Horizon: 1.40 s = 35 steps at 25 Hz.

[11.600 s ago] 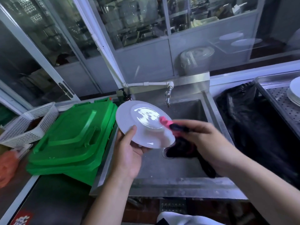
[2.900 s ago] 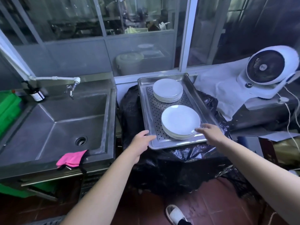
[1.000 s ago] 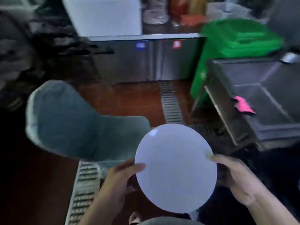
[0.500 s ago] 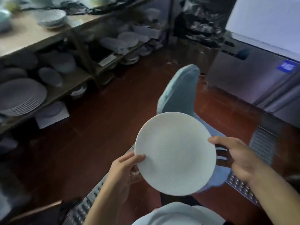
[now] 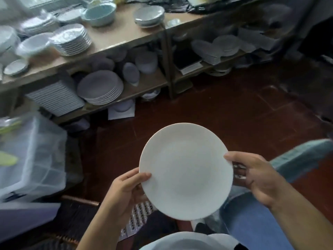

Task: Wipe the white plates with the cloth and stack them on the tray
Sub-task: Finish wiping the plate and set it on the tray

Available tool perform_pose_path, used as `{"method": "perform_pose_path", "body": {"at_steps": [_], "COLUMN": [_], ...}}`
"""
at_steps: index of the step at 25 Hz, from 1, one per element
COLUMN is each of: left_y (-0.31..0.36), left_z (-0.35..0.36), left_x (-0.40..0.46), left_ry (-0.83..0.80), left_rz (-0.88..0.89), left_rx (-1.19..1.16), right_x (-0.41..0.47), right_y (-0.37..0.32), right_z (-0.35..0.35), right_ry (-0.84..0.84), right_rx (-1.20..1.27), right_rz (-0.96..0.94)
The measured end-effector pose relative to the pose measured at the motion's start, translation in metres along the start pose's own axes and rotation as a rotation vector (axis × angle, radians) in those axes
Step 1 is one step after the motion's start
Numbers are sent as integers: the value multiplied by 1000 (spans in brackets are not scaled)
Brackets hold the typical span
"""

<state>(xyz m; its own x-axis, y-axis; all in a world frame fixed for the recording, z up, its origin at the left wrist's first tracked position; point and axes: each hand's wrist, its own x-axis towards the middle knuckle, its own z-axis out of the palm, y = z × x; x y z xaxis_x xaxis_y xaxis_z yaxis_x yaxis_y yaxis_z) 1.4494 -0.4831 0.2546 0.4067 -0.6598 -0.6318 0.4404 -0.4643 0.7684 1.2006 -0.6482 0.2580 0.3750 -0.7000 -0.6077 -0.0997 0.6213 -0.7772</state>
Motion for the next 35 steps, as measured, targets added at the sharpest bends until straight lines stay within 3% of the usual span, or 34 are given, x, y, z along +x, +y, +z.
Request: {"method": "perform_pose_path", "body": {"at_steps": [9, 16, 24, 35], "left_y": [86, 218, 341, 471], "left_z": [-43, -96, -105, -74], "left_x": [133, 259, 393, 549], "left_ry": [119, 21, -11, 234], "left_rz": [30, 56, 49, 1], "left_rx": [-119, -134, -116, -257], "right_x": [172, 281, 407, 633], "right_y": [-94, -199, -295, -442], "right_z": [94, 198, 249, 311], "right_ry": [-110, -38, -13, -237], "right_rx": [-178, -182, -115, -264], "right_rz": [43, 42, 73, 114]}}
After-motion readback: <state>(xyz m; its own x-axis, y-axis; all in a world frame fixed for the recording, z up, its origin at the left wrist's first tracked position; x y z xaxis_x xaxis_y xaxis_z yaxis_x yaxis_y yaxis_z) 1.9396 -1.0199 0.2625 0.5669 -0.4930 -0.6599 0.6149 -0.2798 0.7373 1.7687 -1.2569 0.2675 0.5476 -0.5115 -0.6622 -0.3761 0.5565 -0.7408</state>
